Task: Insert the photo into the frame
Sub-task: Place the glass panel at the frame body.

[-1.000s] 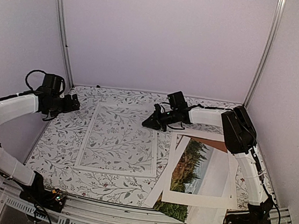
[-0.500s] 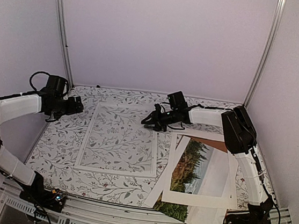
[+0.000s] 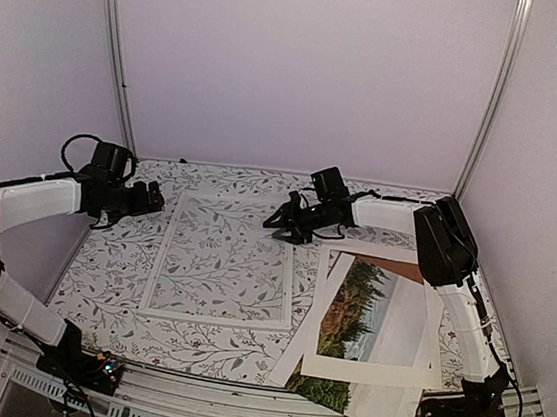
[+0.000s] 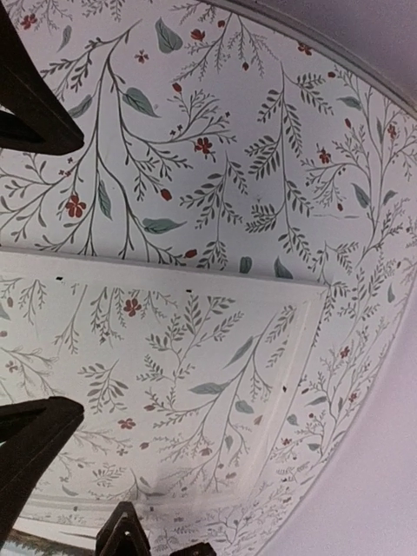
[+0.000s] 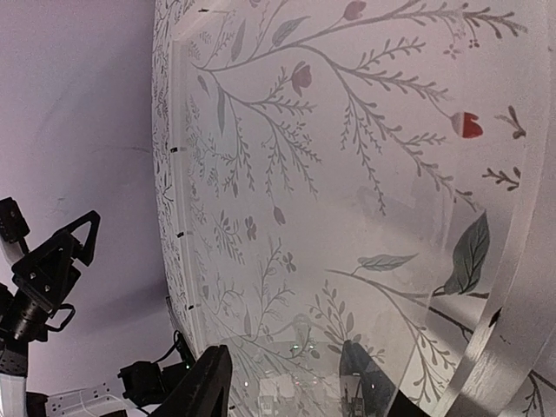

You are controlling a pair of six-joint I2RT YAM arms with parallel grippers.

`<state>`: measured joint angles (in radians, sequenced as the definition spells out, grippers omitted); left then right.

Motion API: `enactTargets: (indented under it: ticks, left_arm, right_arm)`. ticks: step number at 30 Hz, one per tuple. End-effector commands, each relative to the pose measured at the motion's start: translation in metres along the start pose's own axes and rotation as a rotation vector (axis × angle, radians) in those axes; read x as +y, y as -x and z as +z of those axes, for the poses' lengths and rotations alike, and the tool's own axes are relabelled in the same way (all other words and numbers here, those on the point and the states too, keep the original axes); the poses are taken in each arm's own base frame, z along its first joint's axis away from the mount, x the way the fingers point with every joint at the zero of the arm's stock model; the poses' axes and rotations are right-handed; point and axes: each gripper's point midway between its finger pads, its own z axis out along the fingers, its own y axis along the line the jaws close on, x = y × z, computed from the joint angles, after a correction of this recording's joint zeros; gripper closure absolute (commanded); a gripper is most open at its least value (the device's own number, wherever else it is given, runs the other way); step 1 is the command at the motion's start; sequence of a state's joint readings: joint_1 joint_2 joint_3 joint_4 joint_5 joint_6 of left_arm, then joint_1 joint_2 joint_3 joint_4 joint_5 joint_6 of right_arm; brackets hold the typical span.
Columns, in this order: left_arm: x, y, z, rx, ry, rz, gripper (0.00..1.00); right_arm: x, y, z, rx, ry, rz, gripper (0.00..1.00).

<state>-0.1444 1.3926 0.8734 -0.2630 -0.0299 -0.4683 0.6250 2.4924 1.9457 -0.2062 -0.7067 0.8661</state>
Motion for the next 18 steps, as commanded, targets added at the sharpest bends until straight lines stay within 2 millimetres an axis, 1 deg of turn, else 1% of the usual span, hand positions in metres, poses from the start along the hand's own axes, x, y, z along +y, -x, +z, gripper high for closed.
enactTargets:
  ticks: [1, 4, 6, 7, 8, 13, 16, 18]
  left_arm:
    - [-0.043, -0.012, 0.003, 0.012, -0.181, 0.015, 0.00]
    - [-0.073, -0.022, 0.002, 0.016, -0.299, 0.019, 0.00]
    - [-0.090, -0.032, 0.005, 0.041, -0.350, 0.019, 0.00]
    - [-0.102, -0.031, 0.006, 0.030, -0.385, 0.021, 0.00]
    - [-0.109, -0.036, 0.009, 0.045, -0.400, 0.028, 0.00]
    - [-0.143, -0.058, 0.021, 0.110, -0.444, 0.071, 0.00]
    - [-0.156, -0.070, 0.027, 0.144, -0.453, 0.086, 0.00]
    - [-0.162, -0.077, 0.032, 0.160, -0.451, 0.096, 0.00]
  right_arm:
    - [0.001, 0.004, 0.002, -0.019, -0.033, -0.030, 0.53]
    - [-0.001, 0.003, 0.002, -0.018, -0.040, -0.033, 0.52]
    - [-0.001, 0.002, 0.003, -0.016, -0.041, -0.032, 0.52]
    - [-0.002, 0.002, 0.003, -0.016, -0.042, -0.031, 0.52]
    - [-0.002, 0.001, 0.003, -0.015, -0.043, -0.033, 0.52]
    - [-0.001, 0.001, 0.005, -0.015, -0.041, -0.041, 0.52]
    - [0.000, 0.002, 0.004, -0.018, -0.039, -0.044, 0.52]
    - [0.000, 0.001, 0.005, -0.017, -0.039, -0.045, 0.52]
